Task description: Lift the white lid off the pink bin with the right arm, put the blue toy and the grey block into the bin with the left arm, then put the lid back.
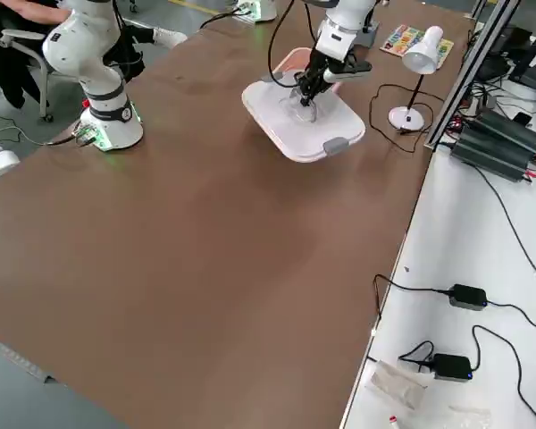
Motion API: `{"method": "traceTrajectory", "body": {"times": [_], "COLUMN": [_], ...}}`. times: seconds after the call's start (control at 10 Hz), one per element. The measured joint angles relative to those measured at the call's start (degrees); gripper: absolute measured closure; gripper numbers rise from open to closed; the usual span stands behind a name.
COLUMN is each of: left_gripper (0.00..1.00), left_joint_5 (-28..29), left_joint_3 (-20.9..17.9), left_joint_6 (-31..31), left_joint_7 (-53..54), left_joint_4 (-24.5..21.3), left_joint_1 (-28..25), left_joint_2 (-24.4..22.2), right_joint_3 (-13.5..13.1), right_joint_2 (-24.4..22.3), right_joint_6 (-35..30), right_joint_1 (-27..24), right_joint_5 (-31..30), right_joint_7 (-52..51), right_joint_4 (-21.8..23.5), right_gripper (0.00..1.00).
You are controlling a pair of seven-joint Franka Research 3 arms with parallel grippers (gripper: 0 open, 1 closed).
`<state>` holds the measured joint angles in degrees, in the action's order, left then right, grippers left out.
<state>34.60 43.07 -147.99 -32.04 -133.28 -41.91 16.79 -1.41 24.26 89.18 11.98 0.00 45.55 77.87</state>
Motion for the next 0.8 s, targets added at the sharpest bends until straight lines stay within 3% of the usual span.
{"method": "traceTrajectory", "body": {"times": [0.2, 0.4, 0.6, 0.8], "left_gripper": [0.74, 0.74, 0.74, 0.74], "left_joint_5": [-6.28, -15.97, -22.68, -24.69], "left_joint_3": [8.11, 16.82, 19.52, 19.49], "left_joint_6": [11.89, 26.00, 29.36, 30.35], "left_joint_7": [-4.75, -10.50, -19.35, -30.30], "left_joint_4": [6.76, 18.00, 24.93, 29.87], "left_joint_1": [-0.29, 0.57, 5.09, 13.74], "left_joint_2": [-1.37, -2.66, -2.84, -1.43], "right_joint_3": [0.00, 0.00, 0.02, 0.04], "right_joint_2": [0.00, 0.00, 0.00, 0.00], "right_joint_6": [0.00, 0.00, 0.00, 0.00], "right_joint_1": [0.00, -0.01, 0.00, -0.01], "right_joint_5": [0.00, 0.98, 2.38, 3.76], "right_joint_7": [0.00, 0.23, 1.78, 3.05], "right_joint_4": [0.00, 0.00, -0.02, -0.04], "right_gripper": [0.93, 0.93, 0.93, 0.93]}}
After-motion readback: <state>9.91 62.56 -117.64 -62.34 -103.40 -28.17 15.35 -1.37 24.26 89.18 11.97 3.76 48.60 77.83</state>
